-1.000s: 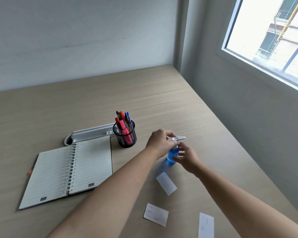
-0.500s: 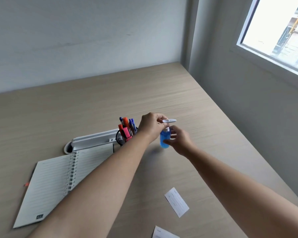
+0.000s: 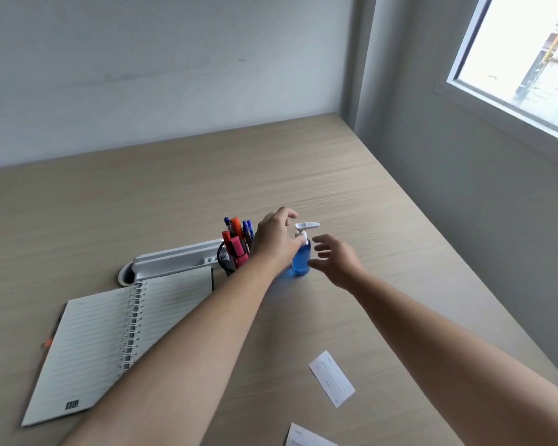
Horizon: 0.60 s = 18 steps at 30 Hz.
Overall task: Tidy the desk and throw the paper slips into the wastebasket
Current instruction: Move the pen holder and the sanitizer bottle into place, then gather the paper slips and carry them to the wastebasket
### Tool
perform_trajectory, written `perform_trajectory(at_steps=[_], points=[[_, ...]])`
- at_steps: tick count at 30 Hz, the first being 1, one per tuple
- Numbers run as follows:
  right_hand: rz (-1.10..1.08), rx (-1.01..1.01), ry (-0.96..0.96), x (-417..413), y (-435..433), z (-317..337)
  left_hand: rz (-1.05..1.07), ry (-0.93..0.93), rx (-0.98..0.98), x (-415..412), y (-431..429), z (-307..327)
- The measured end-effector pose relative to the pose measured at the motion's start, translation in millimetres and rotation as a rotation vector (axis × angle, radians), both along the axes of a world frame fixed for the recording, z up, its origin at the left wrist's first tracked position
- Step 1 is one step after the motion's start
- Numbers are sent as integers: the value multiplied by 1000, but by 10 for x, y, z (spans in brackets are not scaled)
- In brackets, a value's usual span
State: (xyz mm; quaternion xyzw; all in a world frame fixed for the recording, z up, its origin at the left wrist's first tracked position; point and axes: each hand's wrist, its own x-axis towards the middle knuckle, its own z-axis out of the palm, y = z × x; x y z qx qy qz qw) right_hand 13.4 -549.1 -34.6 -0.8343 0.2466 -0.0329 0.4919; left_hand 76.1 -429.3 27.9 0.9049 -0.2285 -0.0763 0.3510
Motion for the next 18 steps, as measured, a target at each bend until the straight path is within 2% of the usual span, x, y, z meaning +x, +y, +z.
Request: perform_trajectory(at_steps=[5, 8, 10, 15, 18], points=[[-46, 39, -65, -471, -19, 294, 67, -257, -139, -452, 183, 83], [-28, 17, -60, -1006, 6, 394, 34, -303, -145, -859, 317, -23], [-3, -48, 10, -1440, 25, 368, -11, -230, -41, -1125, 396, -165], [146, -243, 332, -2404, 48, 95, -84, 185, 408, -1593, 482, -611], [238, -314, 493, -2825, 154, -39, -89, 175, 593, -1739, 495, -830]])
